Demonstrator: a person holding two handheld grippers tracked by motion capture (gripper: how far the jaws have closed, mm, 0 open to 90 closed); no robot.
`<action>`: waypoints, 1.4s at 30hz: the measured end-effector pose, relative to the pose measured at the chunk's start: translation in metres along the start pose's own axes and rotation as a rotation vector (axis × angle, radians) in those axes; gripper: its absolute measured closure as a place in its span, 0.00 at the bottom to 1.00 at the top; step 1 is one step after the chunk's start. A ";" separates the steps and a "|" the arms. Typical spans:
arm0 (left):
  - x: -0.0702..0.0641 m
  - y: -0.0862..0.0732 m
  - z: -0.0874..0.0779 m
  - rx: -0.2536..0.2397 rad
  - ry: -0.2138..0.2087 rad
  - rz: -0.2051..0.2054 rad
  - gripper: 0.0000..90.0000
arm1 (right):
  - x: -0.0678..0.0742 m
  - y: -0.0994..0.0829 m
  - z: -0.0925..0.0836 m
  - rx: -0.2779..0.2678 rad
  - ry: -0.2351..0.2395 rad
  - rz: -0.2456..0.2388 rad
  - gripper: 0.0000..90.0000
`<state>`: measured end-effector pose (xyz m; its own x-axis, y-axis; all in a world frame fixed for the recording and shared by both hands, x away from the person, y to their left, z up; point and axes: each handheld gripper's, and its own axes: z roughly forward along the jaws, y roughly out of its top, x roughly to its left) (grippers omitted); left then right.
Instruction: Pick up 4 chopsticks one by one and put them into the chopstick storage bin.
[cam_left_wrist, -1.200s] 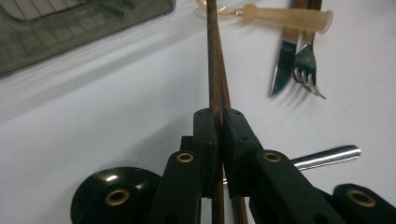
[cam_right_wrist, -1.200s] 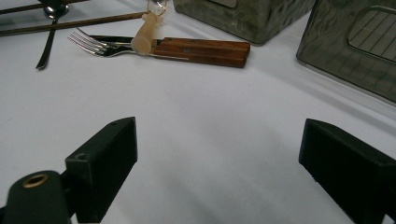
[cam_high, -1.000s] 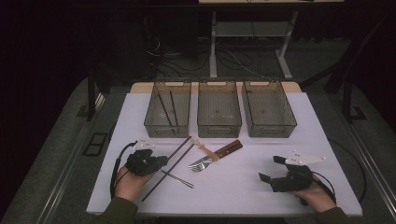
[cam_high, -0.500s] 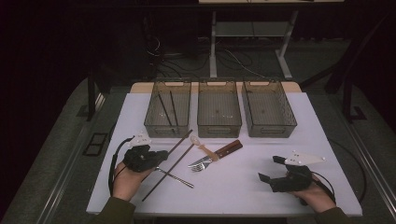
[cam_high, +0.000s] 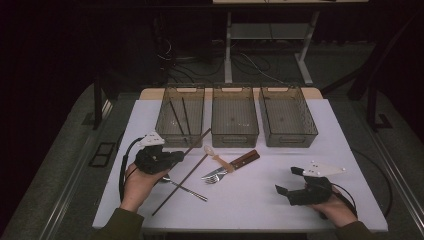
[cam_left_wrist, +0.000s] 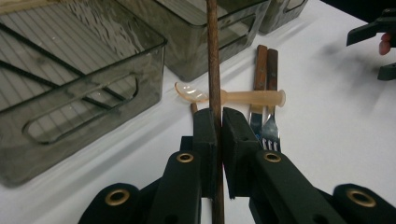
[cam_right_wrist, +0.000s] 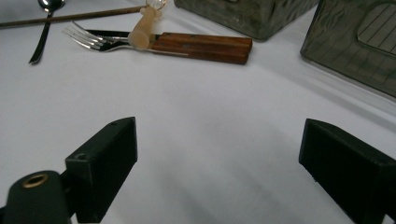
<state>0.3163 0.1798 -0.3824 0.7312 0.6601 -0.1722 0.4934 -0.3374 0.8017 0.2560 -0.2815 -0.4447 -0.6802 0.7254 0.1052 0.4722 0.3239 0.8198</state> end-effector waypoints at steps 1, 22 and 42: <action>0.001 0.002 0.001 0.000 0.001 0.000 0.94 | 0.000 0.000 0.001 -0.004 0.002 0.003 0.12; 0.026 0.047 0.022 -0.066 0.029 -0.004 0.94 | 0.001 0.000 0.005 0.004 0.016 0.009 0.12; 0.076 0.103 0.055 -0.069 0.177 -0.002 0.94 | 0.004 0.001 0.000 -0.019 0.022 0.009 0.12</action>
<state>0.4485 0.1581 -0.3444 0.6330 0.7706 -0.0749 0.4566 -0.2934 0.8399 0.2536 -0.2779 -0.4434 -0.6883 0.7147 0.1242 0.4677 0.3063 0.8291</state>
